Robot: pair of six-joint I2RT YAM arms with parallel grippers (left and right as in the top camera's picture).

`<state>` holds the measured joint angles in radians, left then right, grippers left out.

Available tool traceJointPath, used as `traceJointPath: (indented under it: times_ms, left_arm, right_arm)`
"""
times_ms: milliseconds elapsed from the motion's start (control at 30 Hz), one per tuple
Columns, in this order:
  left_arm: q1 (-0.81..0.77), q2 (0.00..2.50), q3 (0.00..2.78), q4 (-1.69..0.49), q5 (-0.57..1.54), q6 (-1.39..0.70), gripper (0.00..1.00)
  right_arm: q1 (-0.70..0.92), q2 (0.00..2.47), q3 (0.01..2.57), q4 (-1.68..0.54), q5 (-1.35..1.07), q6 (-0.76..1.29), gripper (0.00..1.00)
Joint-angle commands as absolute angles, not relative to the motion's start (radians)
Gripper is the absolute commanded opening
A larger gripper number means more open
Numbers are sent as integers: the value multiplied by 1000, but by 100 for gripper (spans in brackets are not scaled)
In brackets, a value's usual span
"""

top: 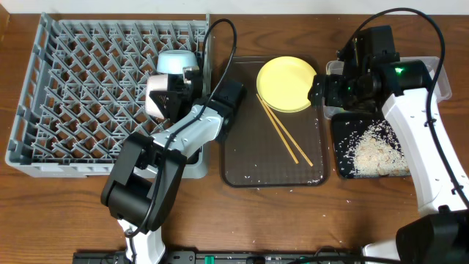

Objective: Sort waste into correct bins and load items into the dishwasher
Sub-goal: 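Carry the white bowl left and set it upright in the rack, then release the white bowl and move the left gripper to the yellow plate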

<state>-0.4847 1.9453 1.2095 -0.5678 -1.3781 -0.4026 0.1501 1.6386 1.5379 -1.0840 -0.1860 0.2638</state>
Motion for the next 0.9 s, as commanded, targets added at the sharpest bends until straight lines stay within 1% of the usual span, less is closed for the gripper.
traceJointPath:
  times_ms: [0, 100, 133, 233, 400, 433, 500, 700, 867]
  left_arm:
    - [-478, 1961, 1199, -575, -1240, -419, 43]
    - [-478, 1953, 1211, -577, -1176, -415, 52]
    - [-478, 1946, 1217, -580, -1143, -404, 52]
    - [-478, 1909, 1237, -583, -1007, -368, 61]
    - [-478, 1800, 1243, -584, -770, -352, 69]
    - [-478, 1774, 1243, -584, -733, -352, 73]
    - [-478, 1722, 1243, -583, -681, -352, 76]
    - [-478, 1552, 1243, -583, -546, -364, 78]
    - [-478, 1467, 1243, -570, -319, -480, 78]
  right_arm:
    - [152, 1625, 1550, -1085, -184, 276, 99]
    - [152, 1625, 1550, -1085, -184, 276, 99]
    - [152, 1625, 1550, -1085, -184, 276, 99]
    - [152, 1625, 1550, -1085, -184, 276, 99]
    - [152, 1625, 1550, -1085, -184, 276, 99]
    - [152, 1625, 1550, -1085, -184, 276, 99]
    - [152, 1625, 1550, -1085, -184, 276, 99]
    - [152, 1625, 1550, -1085, -184, 276, 99]
    - [152, 1625, 1550, -1085, -184, 276, 99]
